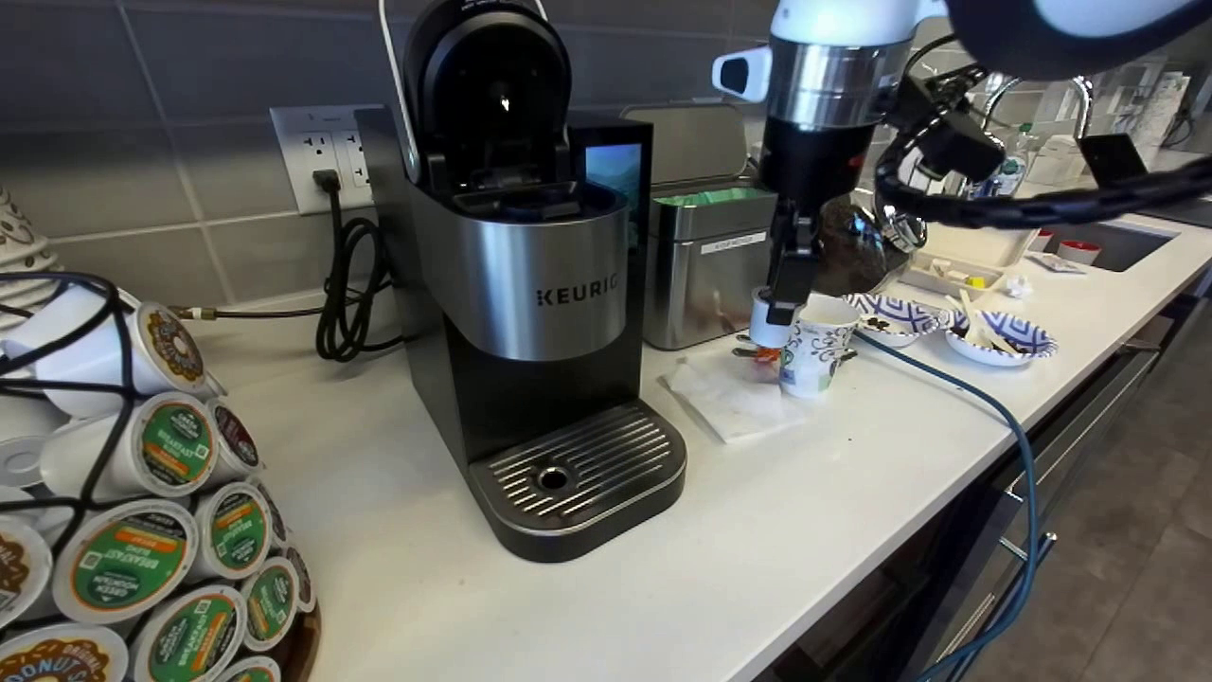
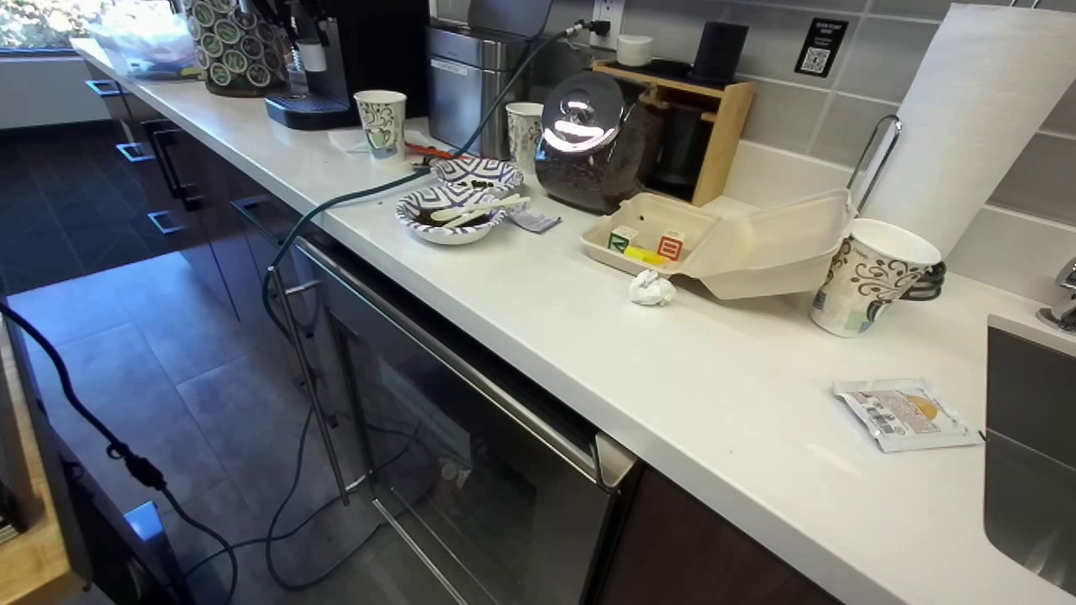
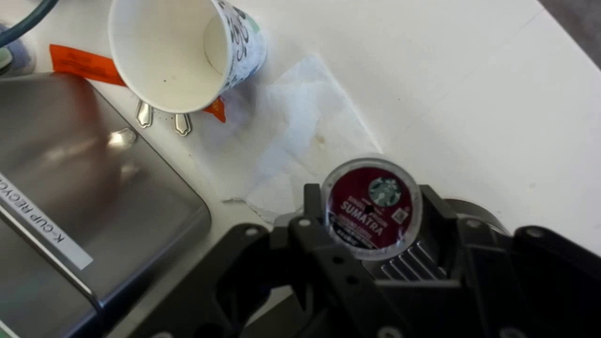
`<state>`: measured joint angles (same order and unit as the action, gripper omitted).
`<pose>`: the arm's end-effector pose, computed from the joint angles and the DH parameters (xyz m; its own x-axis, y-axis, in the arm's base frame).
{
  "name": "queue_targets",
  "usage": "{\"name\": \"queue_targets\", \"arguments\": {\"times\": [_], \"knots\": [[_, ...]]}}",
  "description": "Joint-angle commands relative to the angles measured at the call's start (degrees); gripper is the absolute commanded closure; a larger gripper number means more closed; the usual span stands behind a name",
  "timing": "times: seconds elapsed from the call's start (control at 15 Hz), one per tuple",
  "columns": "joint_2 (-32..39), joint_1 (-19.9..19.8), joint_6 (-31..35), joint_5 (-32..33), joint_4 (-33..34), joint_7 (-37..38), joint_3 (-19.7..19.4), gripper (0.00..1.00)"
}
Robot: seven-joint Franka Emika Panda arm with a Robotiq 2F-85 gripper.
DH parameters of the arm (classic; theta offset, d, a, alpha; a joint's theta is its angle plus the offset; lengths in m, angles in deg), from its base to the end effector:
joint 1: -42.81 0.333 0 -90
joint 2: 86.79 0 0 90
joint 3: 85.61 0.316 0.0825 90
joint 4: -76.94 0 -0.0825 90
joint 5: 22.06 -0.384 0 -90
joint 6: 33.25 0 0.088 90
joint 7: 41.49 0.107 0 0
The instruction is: Place the creamer cup into the coffee machine
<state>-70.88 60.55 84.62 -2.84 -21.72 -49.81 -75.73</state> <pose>0.5831 0.2752 0.4322 0.7188 0.6951 0.0075 0.6700 -0.6957 0.2590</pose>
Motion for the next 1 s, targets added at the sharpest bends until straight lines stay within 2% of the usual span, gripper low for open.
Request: {"name": "queue_targets", "arguments": {"times": [0.0, 0.13, 0.27, 0.4, 0.47, 0.6, 0.67, 0.8, 0.93], "knots": [[-7.72, 2.3, -4.06, 7.32, -5.02, -1.07, 2.33, 0.74], [-11.76, 3.47, -5.29, 11.14, -6.84, -1.23, 4.4, 0.74], [-14.94, 3.89, -3.64, 14.85, -8.26, -1.98, 6.21, 0.74], [-16.06, 2.47, -2.22, 12.61, -8.87, -4.86, 6.62, 0.74], [-13.52, 3.16, -4.62, 12.94, -5.38, -2.09, 7.45, 0.49], [-15.03, 2.69, -4.56, 12.91, -6.42, -3.45, 7.46, 0.49], [-15.13, 2.44, -4.43, 12.9, -6.65, -3.83, 7.35, 0.74], [-13.29, 3.11, -2.97, 17.34, -3.02, -7.39, 8.18, 0.74], [-12.9, 4.25, -5.08, 19.14, 0.95, -12.52, 9.72, 0.74]]}}
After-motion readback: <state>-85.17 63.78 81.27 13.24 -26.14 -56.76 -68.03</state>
